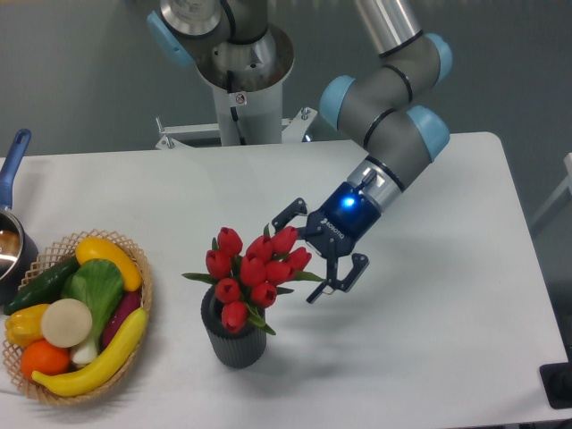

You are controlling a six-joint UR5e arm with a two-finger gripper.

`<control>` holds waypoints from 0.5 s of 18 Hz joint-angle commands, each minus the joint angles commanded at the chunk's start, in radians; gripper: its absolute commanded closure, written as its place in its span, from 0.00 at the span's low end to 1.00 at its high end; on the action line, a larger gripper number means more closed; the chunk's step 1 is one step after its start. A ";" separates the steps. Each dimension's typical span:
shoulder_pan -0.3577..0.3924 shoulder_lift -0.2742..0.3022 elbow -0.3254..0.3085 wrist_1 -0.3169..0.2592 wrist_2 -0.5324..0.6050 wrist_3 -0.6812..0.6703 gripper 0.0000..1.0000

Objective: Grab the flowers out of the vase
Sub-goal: 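Move the open gripper toward the red tulip stems above the vase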

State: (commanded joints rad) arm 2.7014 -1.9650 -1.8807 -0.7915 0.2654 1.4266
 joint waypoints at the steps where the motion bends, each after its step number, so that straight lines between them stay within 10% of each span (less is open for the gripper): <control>1: -0.005 -0.002 0.000 0.002 -0.002 0.002 0.00; 9: -0.032 -0.031 0.020 0.002 -0.026 0.002 0.00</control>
State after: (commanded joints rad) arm 2.6692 -1.9957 -1.8607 -0.7900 0.2393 1.4281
